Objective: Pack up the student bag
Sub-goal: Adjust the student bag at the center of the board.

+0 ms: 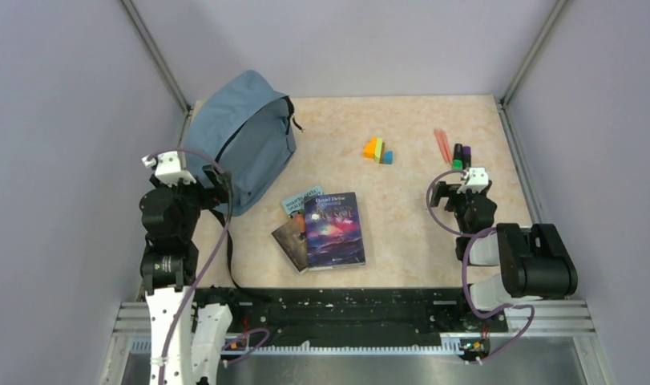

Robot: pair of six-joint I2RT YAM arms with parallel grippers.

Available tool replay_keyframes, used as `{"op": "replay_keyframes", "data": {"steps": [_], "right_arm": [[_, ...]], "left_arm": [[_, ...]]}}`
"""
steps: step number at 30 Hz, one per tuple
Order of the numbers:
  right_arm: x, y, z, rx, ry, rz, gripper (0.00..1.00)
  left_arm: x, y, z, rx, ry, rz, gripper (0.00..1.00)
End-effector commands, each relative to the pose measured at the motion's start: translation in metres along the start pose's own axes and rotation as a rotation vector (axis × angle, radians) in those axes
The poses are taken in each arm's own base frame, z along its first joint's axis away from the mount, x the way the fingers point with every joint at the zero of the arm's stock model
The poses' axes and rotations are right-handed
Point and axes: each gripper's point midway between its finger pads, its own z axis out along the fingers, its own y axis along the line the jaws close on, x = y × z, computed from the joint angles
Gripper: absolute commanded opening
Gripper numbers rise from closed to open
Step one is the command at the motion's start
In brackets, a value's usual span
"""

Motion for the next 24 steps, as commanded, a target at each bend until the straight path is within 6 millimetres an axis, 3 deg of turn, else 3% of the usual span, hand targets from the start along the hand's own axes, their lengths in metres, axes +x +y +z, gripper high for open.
{"op": "replay_keyframes", "data": {"steps": [1, 6, 10, 14, 19, 24], "right_arm": [[-0.02, 0.001, 0.003, -0.014, -0.072, -0.011, 0.99], [-0.02, 0.001, 0.003, -0.016, -0.072, -0.012, 0.99], [-0.02, 0.001, 0.004, -0.015, -0.073, -0.011, 0.99], [-0.02, 0.001, 0.004, -0.016, -0.073, -0.012, 0.99], [-0.02, 0.001, 0.004, -0.015, -0.073, -0.011, 0.99], [-0.021, 0.001, 0.004, -0.014, -0.074, -0.011, 0.99]], "left_arm": [[-0.059, -0.026, -0.002, 0.107, -0.129, 0.029, 0.94], [-0.079, -0.044, 0.007, 0.159, -0.127, 0.065, 0.92], [-0.095, -0.073, 0.01, 0.234, -0.107, 0.135, 0.91], [-0.095, -0.089, 0.024, 0.213, -0.036, 0.238, 0.91], [-0.074, -0.067, 0.049, 0.03, 0.043, 0.328, 0.91], [-0.066, -0.05, 0.051, -0.055, 0.012, 0.368, 0.91]]}}
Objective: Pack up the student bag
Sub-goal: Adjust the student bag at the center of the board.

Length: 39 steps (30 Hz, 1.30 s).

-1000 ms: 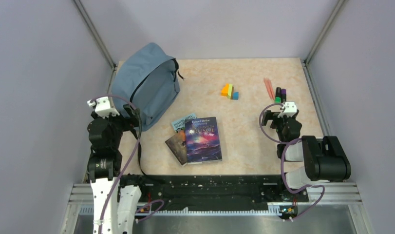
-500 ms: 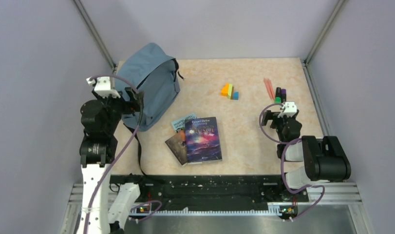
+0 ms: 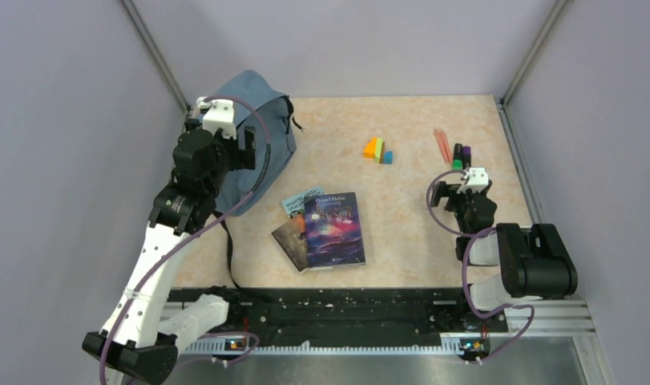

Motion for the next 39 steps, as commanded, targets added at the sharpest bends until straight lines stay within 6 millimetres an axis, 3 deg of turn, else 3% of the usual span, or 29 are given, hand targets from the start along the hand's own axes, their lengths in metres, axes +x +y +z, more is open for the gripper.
{"op": "replay_keyframes", "data": {"steps": [1, 3, 10, 16, 22, 27, 31, 34, 39], "right_arm": [[-0.02, 0.001, 0.003, -0.015, -0.071, -0.012, 0.99], [-0.02, 0.001, 0.004, -0.015, -0.072, -0.011, 0.99], [-0.019, 0.001, 0.003, -0.015, -0.071, -0.012, 0.99], [-0.02, 0.001, 0.004, -0.014, -0.071, -0.012, 0.99], [-0.022, 0.001, 0.004, 0.005, -0.07, -0.013, 0.99], [-0.046, -0.018, 0.005, 0.133, -0.029, 0.038, 0.99], [-0.09, -0.022, -0.007, 0.192, -0.106, 0.209, 0.99], [-0.123, -0.007, -0.017, 0.127, -0.148, 0.361, 0.99], [-0.166, 0.044, -0.033, -0.175, -0.226, 0.388, 0.99]], "left_arm": [[0.002, 0.026, -0.006, -0.139, -0.035, 0.054, 0.91], [0.004, 0.023, -0.005, -0.127, -0.046, 0.053, 0.88], [0.005, 0.02, -0.005, -0.112, -0.058, 0.052, 0.59], [0.001, 0.019, -0.006, -0.104, -0.074, 0.041, 0.33], [-0.011, 0.019, -0.013, -0.099, -0.109, 0.01, 0.0], [-0.013, 0.017, -0.019, -0.081, -0.137, 0.0, 0.0], [-0.012, 0.011, -0.024, -0.039, -0.169, -0.004, 0.0], [-0.017, 0.006, -0.031, -0.007, -0.206, -0.009, 0.0], [-0.016, 0.002, -0.033, 0.02, -0.223, -0.023, 0.0]]}}
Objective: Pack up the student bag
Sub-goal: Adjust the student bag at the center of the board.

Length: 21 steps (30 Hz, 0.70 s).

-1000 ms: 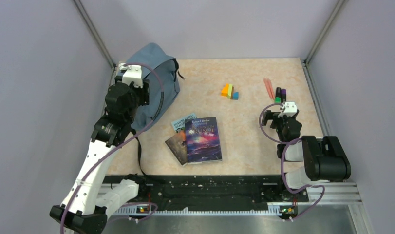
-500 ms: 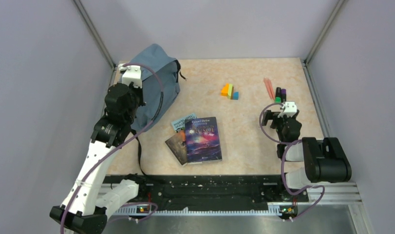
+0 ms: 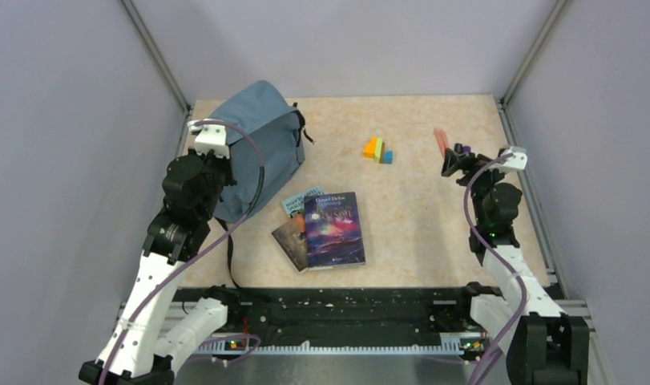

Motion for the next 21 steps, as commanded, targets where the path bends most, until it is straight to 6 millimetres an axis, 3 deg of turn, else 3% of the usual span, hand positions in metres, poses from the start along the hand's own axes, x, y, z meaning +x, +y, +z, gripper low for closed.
{"op": "replay_keyframes", "data": {"steps": [1, 2, 4, 7, 10, 16, 20, 21], "right_arm": [[-0.014, 0.055, -0.011, -0.256, 0.011, 0.141, 0.99], [-0.024, 0.067, -0.012, -0.325, -0.024, 0.149, 0.99], [-0.025, 0.086, -0.008, -0.423, 0.021, 0.149, 0.98], [-0.011, 0.107, 0.01, -0.522, 0.168, 0.194, 0.91], [0.0, 0.149, 0.012, -0.696, 0.23, 0.269, 0.91], [0.036, 0.227, 0.028, -0.843, 0.344, 0.335, 0.91], [0.057, 0.268, 0.037, -0.932, 0.414, 0.46, 0.92], [0.07, 0.272, 0.042, -0.93, 0.445, 0.502, 0.92]], "left_arm": [[-0.034, -0.009, -0.003, 0.055, -0.152, -0.066, 0.0], [-0.035, -0.013, -0.003, 0.071, -0.154, -0.07, 0.0], [-0.035, -0.016, -0.001, 0.089, -0.154, -0.08, 0.0], [-0.028, -0.019, 0.004, 0.091, -0.138, -0.087, 0.0], [-0.017, -0.018, 0.011, 0.07, -0.106, -0.09, 0.0], [-0.01, -0.013, 0.015, 0.037, -0.096, -0.095, 0.0], [-0.01, -0.008, 0.012, 0.016, -0.109, -0.08, 0.0], [-0.009, -0.007, 0.012, 0.01, -0.112, -0.08, 0.0]]}}
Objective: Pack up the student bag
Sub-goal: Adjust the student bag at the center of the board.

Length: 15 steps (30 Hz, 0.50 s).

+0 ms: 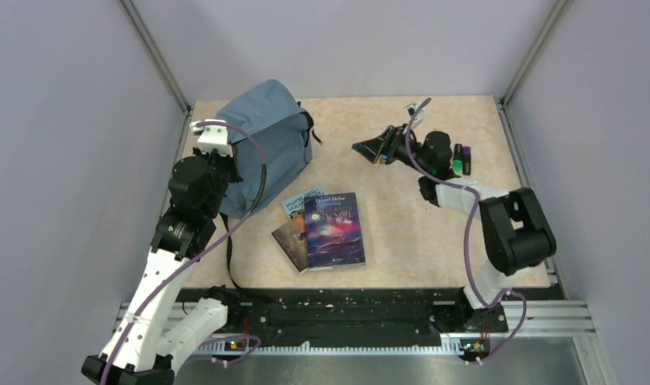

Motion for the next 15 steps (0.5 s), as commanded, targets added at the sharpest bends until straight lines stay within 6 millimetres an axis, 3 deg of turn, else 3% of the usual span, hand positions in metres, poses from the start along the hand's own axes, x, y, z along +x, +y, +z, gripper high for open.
{"op": "replay_keyframes", "data": {"steps": [1, 8, 15], "right_arm": [[-0.005, 0.023, 0.041, -0.165, -0.031, 0.119, 0.92], [0.03, 0.017, 0.086, -0.258, 0.019, 0.289, 0.9], [0.049, 0.006, 0.11, -0.196, 0.043, 0.293, 0.83]], "left_arm": [[-0.01, 0.006, -0.002, -0.03, -0.062, -0.017, 0.0], [-0.002, 0.005, 0.005, -0.036, -0.036, -0.011, 0.0], [-0.001, 0.004, 0.005, -0.034, -0.032, -0.01, 0.0]]}}
